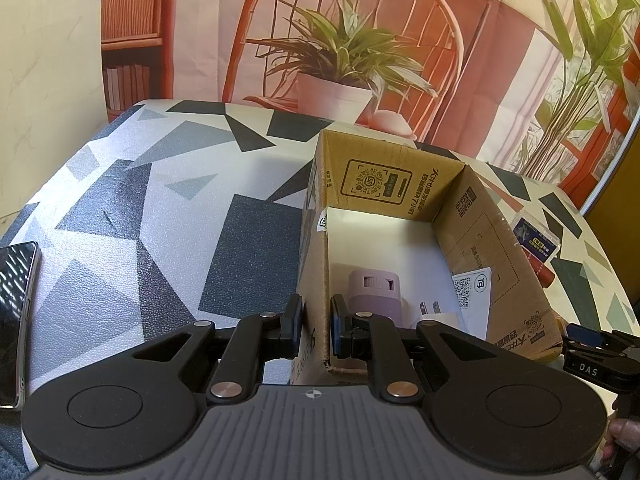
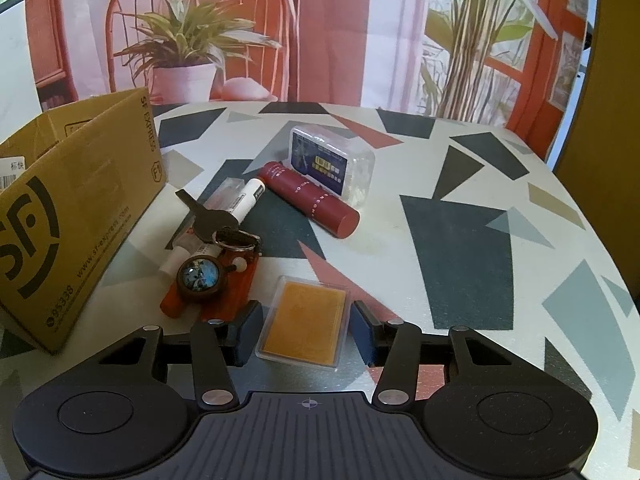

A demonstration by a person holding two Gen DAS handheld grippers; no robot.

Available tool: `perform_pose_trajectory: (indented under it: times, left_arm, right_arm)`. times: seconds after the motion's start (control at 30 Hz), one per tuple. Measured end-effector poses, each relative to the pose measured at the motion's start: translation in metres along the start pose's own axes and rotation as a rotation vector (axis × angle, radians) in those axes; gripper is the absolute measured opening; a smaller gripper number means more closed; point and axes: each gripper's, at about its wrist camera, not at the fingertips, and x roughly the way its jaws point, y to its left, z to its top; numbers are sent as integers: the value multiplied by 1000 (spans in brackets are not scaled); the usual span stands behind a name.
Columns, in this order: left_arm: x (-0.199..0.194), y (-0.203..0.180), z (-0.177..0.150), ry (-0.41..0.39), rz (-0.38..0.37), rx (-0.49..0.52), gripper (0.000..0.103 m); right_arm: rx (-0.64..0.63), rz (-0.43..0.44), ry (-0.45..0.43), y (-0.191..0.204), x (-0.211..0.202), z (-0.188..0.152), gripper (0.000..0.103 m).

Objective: Organize rigid objects
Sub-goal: 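Carry the gold card case into the box and open the right gripper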

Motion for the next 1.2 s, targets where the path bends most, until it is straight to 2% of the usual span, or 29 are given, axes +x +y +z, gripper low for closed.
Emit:
perform_pose_trajectory:
  times: [0.13, 0.37, 0.5, 0.7, 0.87, 0.97, 1.2]
  left_arm:
    - [0, -1, 1, -1, -1, 0, 16]
    - [0, -1, 2, -2, -3, -3, 16]
    - [0, -3, 1, -5, -4, -1, 16]
    - [0, -2, 0, -4, -7, -4, 16]
    - [0, -1, -1, -5, -12, -9, 16]
    - [0, 0, -1, -5, -16, -12, 16]
    - [0, 1, -2, -6, -19, -14, 16]
  right_arm:
    - [17, 11, 3, -2, -1, 2, 43]
    - [64, 38, -90, -11, -26, 21, 43]
    - [89, 157, -144, -2, -43, 43, 43]
    - [-5, 363, -204, 51, -58, 83, 43]
    - [-92, 466, -183, 99, -48, 104, 43]
    - [-139, 479, -135, 121, -37, 108, 43]
    - [-148, 511, -56, 139, -26, 97, 44]
